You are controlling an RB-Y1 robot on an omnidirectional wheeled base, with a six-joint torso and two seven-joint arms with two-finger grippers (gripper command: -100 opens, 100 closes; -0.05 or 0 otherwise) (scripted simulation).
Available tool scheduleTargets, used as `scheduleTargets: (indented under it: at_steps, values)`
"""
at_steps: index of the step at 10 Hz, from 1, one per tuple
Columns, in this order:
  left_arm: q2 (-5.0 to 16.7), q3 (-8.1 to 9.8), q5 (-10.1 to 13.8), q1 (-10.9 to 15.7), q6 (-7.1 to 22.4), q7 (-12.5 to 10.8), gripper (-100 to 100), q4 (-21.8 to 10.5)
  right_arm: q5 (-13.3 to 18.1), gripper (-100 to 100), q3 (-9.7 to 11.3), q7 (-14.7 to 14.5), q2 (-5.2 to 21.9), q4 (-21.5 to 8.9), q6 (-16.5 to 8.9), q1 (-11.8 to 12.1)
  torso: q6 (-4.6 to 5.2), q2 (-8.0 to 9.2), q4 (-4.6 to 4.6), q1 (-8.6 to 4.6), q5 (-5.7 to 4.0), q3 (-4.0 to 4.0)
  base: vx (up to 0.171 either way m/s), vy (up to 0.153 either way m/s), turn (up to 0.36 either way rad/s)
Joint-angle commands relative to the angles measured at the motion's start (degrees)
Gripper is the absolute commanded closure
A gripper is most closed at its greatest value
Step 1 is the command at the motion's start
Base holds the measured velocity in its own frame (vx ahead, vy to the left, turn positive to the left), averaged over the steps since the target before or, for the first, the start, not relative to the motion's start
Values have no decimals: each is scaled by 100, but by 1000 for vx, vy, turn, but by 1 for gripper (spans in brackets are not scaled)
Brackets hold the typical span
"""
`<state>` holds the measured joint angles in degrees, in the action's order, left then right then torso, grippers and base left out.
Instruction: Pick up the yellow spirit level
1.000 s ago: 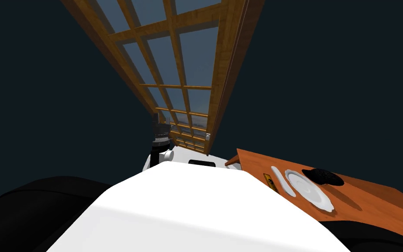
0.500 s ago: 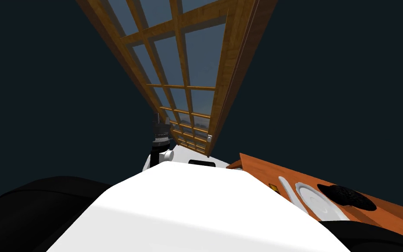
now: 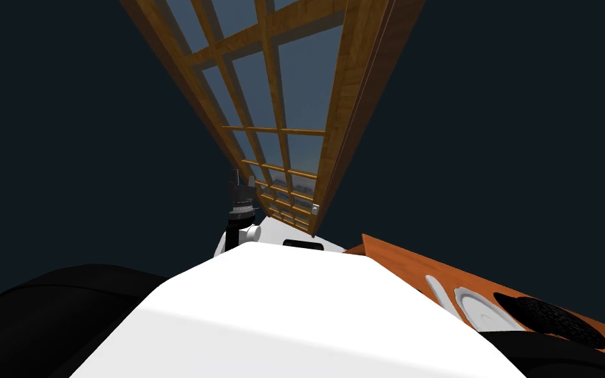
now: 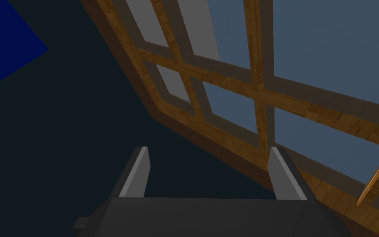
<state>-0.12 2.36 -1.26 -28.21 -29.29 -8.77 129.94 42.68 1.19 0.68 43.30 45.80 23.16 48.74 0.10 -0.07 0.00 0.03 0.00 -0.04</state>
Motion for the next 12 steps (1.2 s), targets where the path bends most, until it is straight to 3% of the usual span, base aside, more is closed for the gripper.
scheduleTargets:
  at_steps: [1,7,9,10,11,12]
  values:
    - [0,0,0,0,0,0,0,0,181,-100,113,55,25,-256,52,-7,0,0,0,0,0,0,19,-8,134]
    - [0,0,0,0,0,0,0,0,990,-100,560,193,-55,-1343,358,-197,-2,-18,-4,-17,-4,-10,52,-51,133]
    - [0,0,0,-1,0,0,0,0,988,-100,571,226,-46,-1309,336,-196,-1,-13,-3,-13,-3,-8,22,-25,30]
    - [0,0,0,0,0,0,0,0,995,0,574,225,-49,-1324,343,-203,0,-6,-1,-5,-1,-4,0,0,0]
    - [0,0,0,0,0,0,0,0,708,-100,737,-62,-104,-1297,260,-161,0,-1,0,0,0,-1,12,-33,-1]
    - [0,0,0,0,0,0,0,0,561,-100,737,-119,-104,-1297,260,-161,1,-2,0,-8,-1,-1,24,-36,1]
